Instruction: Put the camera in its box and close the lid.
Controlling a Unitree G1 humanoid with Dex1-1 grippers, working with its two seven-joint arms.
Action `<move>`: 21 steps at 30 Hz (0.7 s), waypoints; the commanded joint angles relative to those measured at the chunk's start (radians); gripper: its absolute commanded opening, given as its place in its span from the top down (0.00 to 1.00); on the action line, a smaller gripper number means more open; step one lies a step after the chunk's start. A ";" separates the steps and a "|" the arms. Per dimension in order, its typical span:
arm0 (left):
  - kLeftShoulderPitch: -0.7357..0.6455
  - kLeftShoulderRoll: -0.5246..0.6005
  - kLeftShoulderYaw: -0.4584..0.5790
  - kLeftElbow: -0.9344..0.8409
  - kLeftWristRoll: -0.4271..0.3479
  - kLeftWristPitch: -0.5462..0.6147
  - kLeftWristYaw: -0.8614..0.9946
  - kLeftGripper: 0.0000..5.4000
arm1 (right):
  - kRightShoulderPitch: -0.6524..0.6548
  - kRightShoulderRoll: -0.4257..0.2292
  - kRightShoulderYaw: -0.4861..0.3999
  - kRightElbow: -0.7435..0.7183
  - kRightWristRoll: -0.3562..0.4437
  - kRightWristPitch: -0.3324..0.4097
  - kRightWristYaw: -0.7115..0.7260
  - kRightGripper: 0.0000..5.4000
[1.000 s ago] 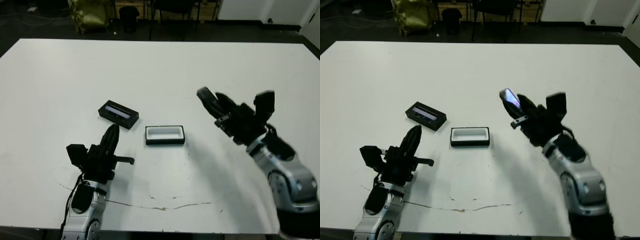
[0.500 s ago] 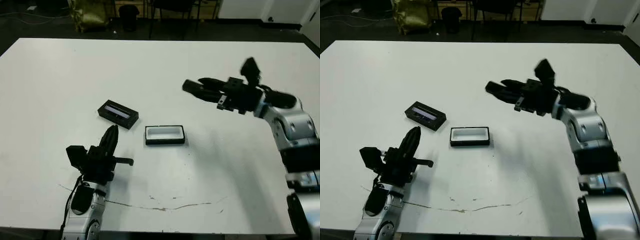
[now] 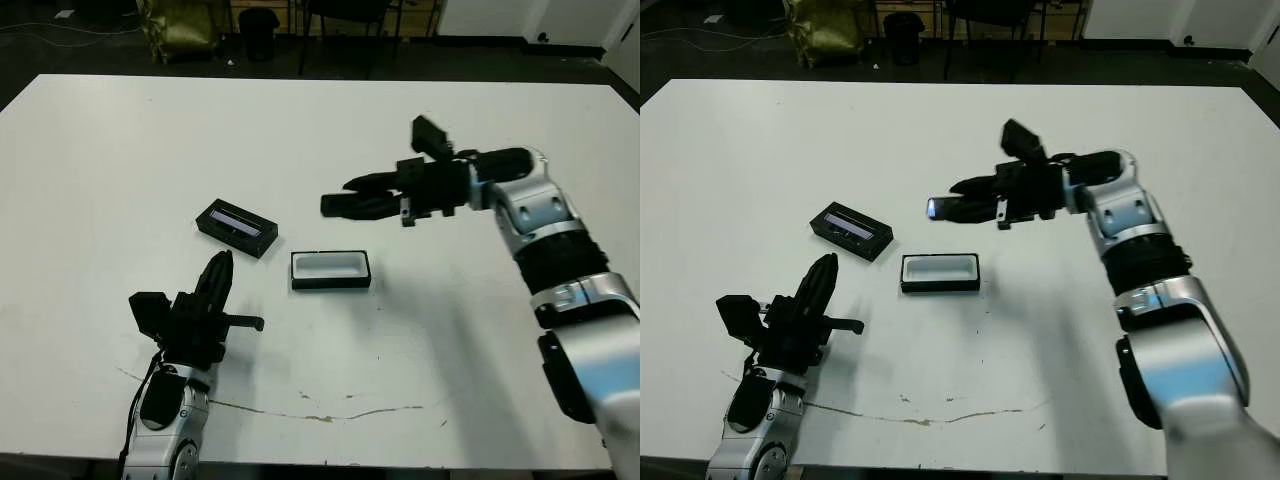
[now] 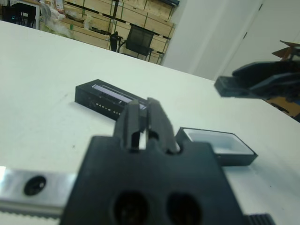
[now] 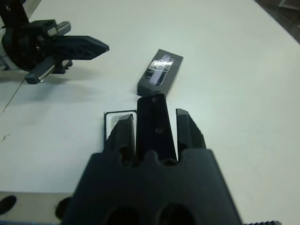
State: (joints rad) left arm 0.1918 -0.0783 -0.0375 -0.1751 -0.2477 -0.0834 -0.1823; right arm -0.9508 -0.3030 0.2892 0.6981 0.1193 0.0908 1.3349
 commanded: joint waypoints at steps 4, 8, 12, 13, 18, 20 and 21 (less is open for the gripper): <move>0.008 0.009 0.004 0.019 0.003 0.001 -0.002 1.00 | 0.032 0.019 0.010 -0.047 0.003 0.029 0.038 0.85; 0.008 0.014 0.003 0.020 0.005 0.001 -0.010 1.00 | 0.065 0.029 0.003 -0.074 0.021 0.049 0.049 0.85; 0.012 0.008 0.002 0.009 0.000 0.015 -0.002 1.00 | 0.088 0.028 0.008 -0.080 0.012 0.062 0.038 0.85; 0.013 0.007 0.001 0.005 0.002 0.022 0.003 1.00 | 0.089 0.026 0.011 -0.081 0.008 0.070 0.036 0.85; 0.009 0.008 0.003 0.019 0.002 0.012 -0.003 1.00 | 0.102 0.025 0.012 -0.087 0.002 0.072 0.029 0.85; 0.010 0.009 0.004 0.018 -0.004 0.018 -0.005 1.00 | 0.103 0.025 0.015 -0.088 0.000 0.082 0.028 0.85; 0.010 0.008 0.004 0.018 -0.005 0.017 -0.005 1.00 | 0.104 0.024 0.017 -0.090 -0.003 0.085 0.026 0.85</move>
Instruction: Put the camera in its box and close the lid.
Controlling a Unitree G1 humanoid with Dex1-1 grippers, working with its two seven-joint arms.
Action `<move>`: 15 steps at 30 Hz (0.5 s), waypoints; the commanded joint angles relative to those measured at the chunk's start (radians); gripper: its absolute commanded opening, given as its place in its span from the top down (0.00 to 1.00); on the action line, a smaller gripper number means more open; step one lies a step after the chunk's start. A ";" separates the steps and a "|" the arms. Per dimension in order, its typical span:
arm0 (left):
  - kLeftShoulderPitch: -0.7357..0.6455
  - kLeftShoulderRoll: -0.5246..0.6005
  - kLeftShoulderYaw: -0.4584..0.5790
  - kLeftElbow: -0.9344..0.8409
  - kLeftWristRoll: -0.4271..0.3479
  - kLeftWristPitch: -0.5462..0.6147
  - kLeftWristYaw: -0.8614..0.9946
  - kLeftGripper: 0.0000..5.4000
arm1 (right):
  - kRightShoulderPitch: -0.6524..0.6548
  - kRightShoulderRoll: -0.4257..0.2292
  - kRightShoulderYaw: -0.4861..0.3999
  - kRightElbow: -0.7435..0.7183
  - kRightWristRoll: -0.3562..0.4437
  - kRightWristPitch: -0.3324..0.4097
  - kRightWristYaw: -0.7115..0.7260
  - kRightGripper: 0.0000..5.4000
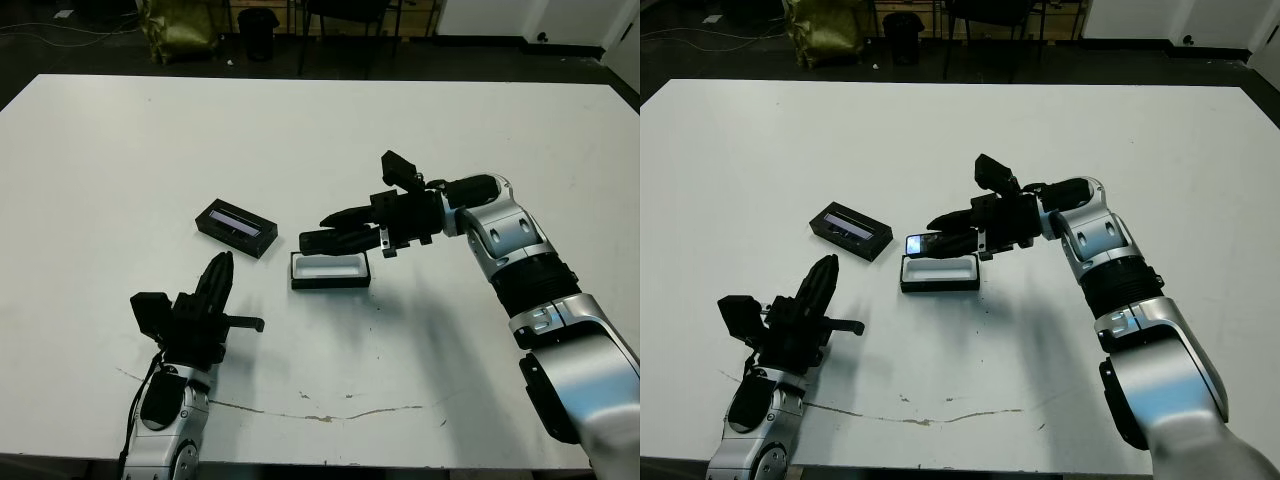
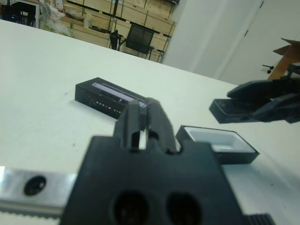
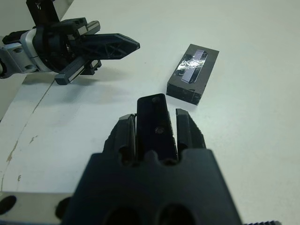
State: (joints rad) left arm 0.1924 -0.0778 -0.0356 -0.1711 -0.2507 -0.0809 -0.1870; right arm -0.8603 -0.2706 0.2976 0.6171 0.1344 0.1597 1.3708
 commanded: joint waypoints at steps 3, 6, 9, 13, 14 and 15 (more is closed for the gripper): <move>0.011 0.003 0.003 0.018 -0.013 0.006 -0.007 1.00 | 0.018 -0.001 0.007 0.004 -0.019 0.009 -0.013 0.85; 0.011 0.001 0.002 0.018 -0.013 0.006 -0.004 1.00 | 0.023 0.000 0.010 -0.001 -0.025 0.014 -0.024 0.85; 0.009 0.006 0.004 0.028 -0.020 -0.003 -0.020 1.00 | 0.025 -0.002 0.014 -0.014 -0.031 0.030 -0.033 0.85; 0.010 0.004 0.003 0.030 -0.011 -0.014 -0.015 1.00 | 0.027 0.009 0.008 0.006 -0.021 0.015 -0.029 0.85; 0.010 0.003 0.002 0.029 -0.011 -0.011 -0.012 1.00 | 0.029 0.013 0.007 0.011 -0.020 0.006 -0.028 0.85; 0.011 0.003 0.002 0.026 -0.010 -0.006 -0.009 1.00 | 0.030 0.015 0.007 0.015 -0.021 0.002 -0.029 0.85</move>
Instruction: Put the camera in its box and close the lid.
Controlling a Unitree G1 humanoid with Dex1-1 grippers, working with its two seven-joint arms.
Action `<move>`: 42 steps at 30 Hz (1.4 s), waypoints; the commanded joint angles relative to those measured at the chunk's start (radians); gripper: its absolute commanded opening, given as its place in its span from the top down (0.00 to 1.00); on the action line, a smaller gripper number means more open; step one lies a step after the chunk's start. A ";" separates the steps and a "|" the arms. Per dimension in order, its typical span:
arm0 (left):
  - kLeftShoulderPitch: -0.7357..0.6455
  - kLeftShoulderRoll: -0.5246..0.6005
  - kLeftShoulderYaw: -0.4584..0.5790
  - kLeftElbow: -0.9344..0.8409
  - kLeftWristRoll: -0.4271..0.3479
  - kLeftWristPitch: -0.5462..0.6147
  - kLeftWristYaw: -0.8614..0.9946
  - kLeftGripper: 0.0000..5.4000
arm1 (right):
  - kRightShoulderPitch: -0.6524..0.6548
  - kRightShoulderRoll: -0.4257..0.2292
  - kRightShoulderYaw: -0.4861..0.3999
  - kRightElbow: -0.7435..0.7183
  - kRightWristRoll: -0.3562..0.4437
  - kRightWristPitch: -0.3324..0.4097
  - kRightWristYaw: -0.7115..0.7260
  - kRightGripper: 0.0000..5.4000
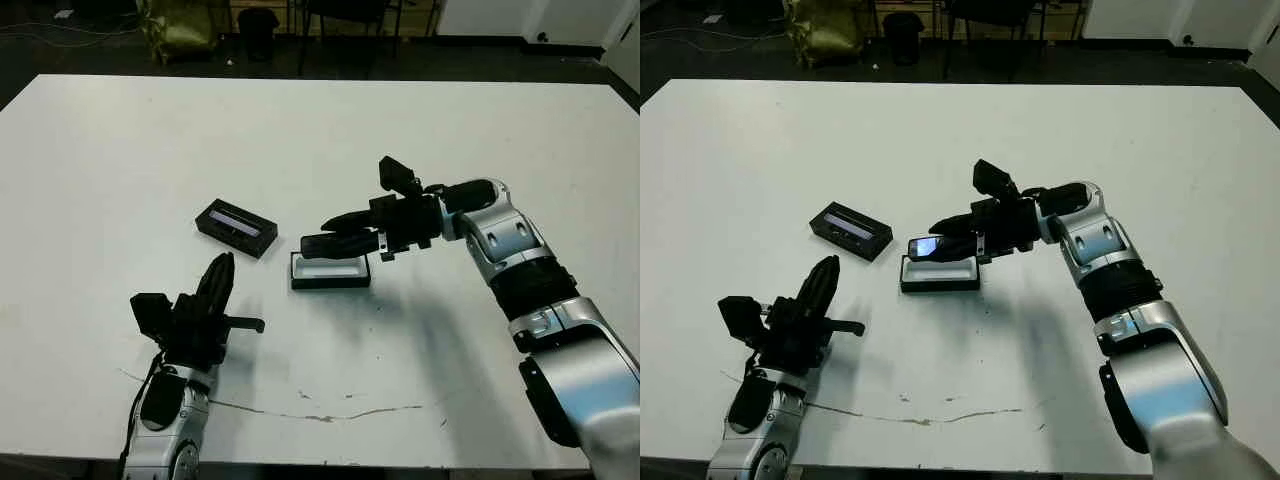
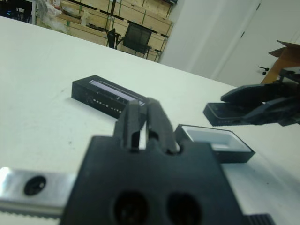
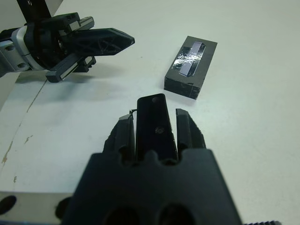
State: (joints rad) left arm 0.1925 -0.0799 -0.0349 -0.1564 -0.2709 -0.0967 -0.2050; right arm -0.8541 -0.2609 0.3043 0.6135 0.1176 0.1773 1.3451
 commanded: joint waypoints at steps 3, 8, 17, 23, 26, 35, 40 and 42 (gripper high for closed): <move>0.010 0.010 0.000 0.010 0.015 0.013 0.009 1.00 | 0.023 0.013 0.003 0.031 -0.008 -0.007 -0.006 0.85; 0.013 0.008 0.000 -0.002 0.014 0.028 0.019 1.00 | 0.025 0.029 0.000 0.070 -0.011 -0.034 -0.008 0.85; 0.011 0.007 0.004 0.012 -0.010 0.019 -0.002 1.00 | 0.034 0.053 0.005 0.120 -0.018 -0.063 -0.008 0.85; 0.011 0.005 0.004 0.017 0.002 0.003 0.000 1.00 | 0.033 0.055 0.022 0.111 -0.042 -0.046 -0.022 0.85; 0.010 0.009 0.002 0.018 0.006 0.004 0.001 1.00 | 0.036 0.059 0.023 0.115 -0.048 -0.061 -0.028 0.85; 0.009 0.011 0.004 0.021 -0.001 0.007 -0.004 1.00 | 0.035 0.059 0.023 0.126 -0.056 -0.068 -0.027 0.85; 0.006 0.010 0.003 0.033 0.002 -0.012 -0.008 1.00 | 0.037 0.056 0.025 0.116 -0.073 -0.079 -0.044 0.85; 0.003 0.009 0.003 0.040 0.003 -0.024 -0.011 1.00 | 0.035 0.059 0.021 0.125 -0.071 -0.079 -0.041 0.85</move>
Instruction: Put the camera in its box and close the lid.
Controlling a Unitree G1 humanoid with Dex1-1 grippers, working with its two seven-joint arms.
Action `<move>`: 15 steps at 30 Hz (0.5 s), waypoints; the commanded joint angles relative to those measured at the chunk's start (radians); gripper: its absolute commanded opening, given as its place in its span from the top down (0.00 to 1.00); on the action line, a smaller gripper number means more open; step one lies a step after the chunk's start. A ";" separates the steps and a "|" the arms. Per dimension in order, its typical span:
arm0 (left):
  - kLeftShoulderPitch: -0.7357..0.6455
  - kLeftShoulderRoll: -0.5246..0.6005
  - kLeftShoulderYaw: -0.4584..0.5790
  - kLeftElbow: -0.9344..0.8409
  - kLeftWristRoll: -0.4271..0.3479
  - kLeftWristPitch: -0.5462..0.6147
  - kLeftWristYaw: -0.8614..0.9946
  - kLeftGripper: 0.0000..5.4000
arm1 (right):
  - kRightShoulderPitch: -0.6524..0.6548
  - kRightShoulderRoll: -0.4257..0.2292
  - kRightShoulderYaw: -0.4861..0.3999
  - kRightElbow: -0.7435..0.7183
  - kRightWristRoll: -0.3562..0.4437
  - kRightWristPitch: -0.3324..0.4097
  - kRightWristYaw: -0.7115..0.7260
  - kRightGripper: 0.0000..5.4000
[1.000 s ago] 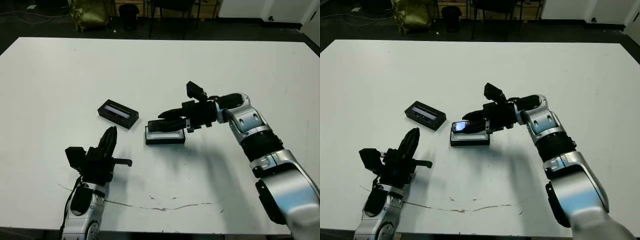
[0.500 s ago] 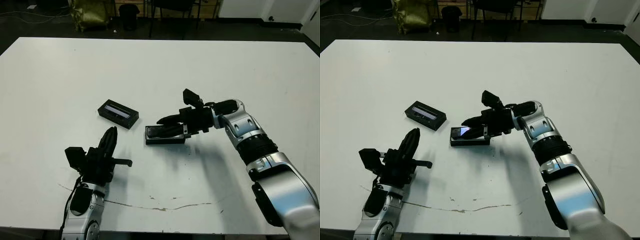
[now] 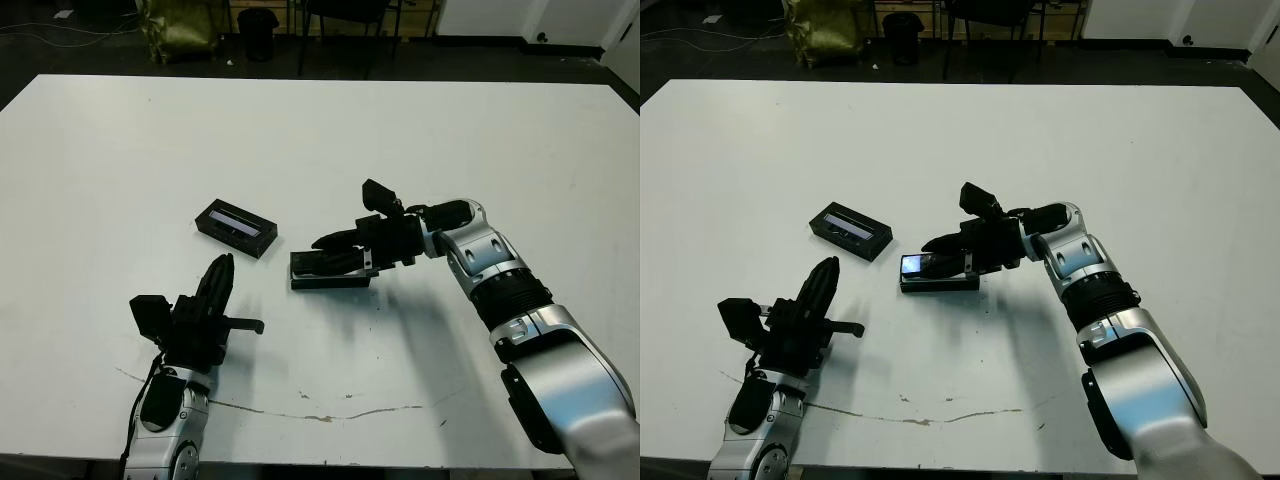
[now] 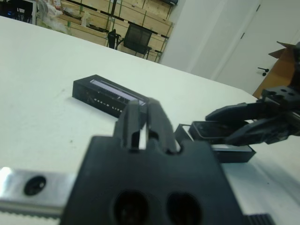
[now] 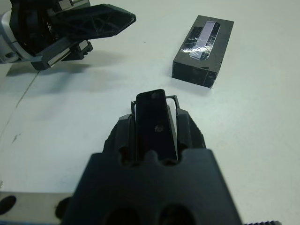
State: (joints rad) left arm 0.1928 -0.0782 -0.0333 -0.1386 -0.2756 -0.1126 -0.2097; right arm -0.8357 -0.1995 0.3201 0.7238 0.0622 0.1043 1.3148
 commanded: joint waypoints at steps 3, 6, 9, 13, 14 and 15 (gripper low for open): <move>0.008 0.004 0.002 0.011 -0.003 0.009 -0.002 1.00 | 0.017 0.001 -0.001 0.025 -0.011 -0.016 -0.007 0.85; 0.007 0.009 0.003 0.014 -0.002 0.007 -0.007 1.00 | 0.015 -0.003 -0.002 0.031 -0.011 -0.015 0.001 0.85; 0.008 0.007 0.003 0.012 0.004 0.005 -0.002 1.00 | 0.019 -0.010 -0.006 0.034 -0.009 -0.024 0.005 0.85; 0.009 0.010 0.001 0.002 0.002 0.018 -0.001 1.00 | 0.024 -0.016 -0.015 0.050 -0.005 -0.042 0.012 0.85; 0.010 0.009 0.001 -0.001 0.000 0.024 0.000 1.00 | 0.027 -0.018 -0.017 0.052 -0.006 -0.048 0.012 0.85; 0.010 0.009 0.000 0.000 0.002 0.023 0.000 1.00 | 0.027 -0.019 -0.018 0.055 -0.007 -0.053 0.011 0.85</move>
State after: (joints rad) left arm 0.1930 -0.0782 -0.0336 -0.1406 -0.2769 -0.1119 -0.2146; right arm -0.8296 -0.2016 0.3056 0.7633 0.0630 0.0653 1.3222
